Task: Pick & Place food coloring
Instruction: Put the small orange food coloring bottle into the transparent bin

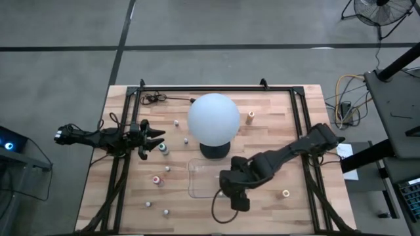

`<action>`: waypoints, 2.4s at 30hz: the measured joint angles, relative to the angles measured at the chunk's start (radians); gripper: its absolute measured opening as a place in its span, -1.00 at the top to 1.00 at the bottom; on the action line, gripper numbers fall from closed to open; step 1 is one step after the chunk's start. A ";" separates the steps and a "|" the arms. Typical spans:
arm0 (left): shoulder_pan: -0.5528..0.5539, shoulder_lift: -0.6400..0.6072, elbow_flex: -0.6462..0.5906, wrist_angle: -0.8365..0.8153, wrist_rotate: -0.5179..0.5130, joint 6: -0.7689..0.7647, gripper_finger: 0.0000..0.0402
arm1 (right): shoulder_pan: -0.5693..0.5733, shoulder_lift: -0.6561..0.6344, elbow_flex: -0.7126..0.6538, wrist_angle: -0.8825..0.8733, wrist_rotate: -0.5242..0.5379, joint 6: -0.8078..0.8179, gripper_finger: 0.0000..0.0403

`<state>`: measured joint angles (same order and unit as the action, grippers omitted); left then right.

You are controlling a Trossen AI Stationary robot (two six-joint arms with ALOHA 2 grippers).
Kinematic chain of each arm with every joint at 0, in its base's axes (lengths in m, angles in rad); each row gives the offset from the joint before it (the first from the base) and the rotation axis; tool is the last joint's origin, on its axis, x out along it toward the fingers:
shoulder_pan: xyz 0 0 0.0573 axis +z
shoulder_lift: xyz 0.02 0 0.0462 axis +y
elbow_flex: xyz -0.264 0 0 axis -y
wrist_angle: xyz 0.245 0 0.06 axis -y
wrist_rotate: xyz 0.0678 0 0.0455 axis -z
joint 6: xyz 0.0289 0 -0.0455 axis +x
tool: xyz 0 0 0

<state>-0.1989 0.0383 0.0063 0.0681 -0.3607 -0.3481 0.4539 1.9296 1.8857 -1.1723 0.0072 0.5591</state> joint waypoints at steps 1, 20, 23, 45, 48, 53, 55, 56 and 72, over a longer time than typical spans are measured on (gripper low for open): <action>0.000 0.000 0.000 0.000 0.000 0.000 0.20 | 0.006 -0.009 -0.003 0.000 0.000 0.018 -0.37; 0.000 0.000 0.000 0.002 0.000 0.000 0.20 | 0.096 -0.399 -0.480 0.000 0.074 0.369 -0.39; 0.000 0.000 0.000 0.002 0.000 0.000 0.20 | 0.092 -0.473 -0.574 0.000 0.080 0.408 -0.40; 0.000 0.000 0.000 0.000 0.000 0.000 0.20 | -0.028 -0.814 -0.997 0.003 0.260 0.433 -0.50; 0.000 0.000 0.000 0.000 0.000 0.000 0.20 | -0.054 -0.830 -0.993 0.003 0.310 0.377 -0.53; 0.000 0.000 0.000 0.000 0.000 0.000 0.20 | -0.152 -0.831 -0.959 0.006 0.341 0.270 -0.54; 0.000 0.000 0.000 0.000 0.000 0.000 0.20 | -0.208 -0.827 -0.941 0.009 0.340 0.210 -0.53; 0.000 0.000 0.000 0.000 0.000 0.000 0.20 | -0.236 -0.824 -0.933 0.009 0.339 0.183 -0.53; 0.000 0.000 0.000 0.000 0.000 0.000 0.20 | -0.690 -0.715 -0.754 0.062 0.242 -0.248 -0.51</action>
<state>-0.1990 0.0382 0.0063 0.0677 -0.3605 -0.3479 -0.2360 1.2147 1.1321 -1.1102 0.2490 0.3114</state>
